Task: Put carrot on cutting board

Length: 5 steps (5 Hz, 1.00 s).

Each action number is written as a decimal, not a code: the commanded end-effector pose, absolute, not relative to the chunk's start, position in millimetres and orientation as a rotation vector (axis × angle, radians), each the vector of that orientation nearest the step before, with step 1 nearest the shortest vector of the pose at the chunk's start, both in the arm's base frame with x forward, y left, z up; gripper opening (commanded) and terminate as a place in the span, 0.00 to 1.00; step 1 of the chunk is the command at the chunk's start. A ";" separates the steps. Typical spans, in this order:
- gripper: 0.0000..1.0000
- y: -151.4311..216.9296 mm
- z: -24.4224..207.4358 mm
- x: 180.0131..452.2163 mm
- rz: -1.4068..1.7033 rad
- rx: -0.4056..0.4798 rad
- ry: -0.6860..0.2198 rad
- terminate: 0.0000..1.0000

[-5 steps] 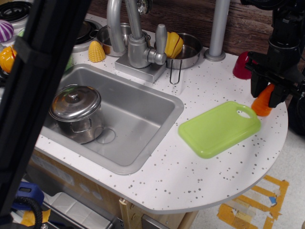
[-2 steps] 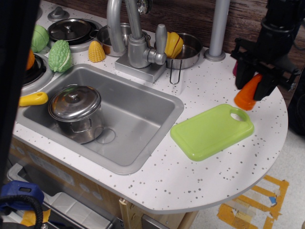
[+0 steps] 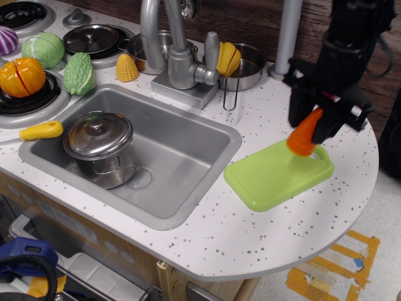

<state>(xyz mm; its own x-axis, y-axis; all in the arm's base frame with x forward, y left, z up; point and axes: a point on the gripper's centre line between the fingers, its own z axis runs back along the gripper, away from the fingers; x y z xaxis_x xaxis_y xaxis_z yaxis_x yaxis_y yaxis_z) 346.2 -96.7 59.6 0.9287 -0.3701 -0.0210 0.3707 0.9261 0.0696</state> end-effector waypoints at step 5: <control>1.00 -75.5 56.7 337.6 -0.383 0.009 -0.191 1.00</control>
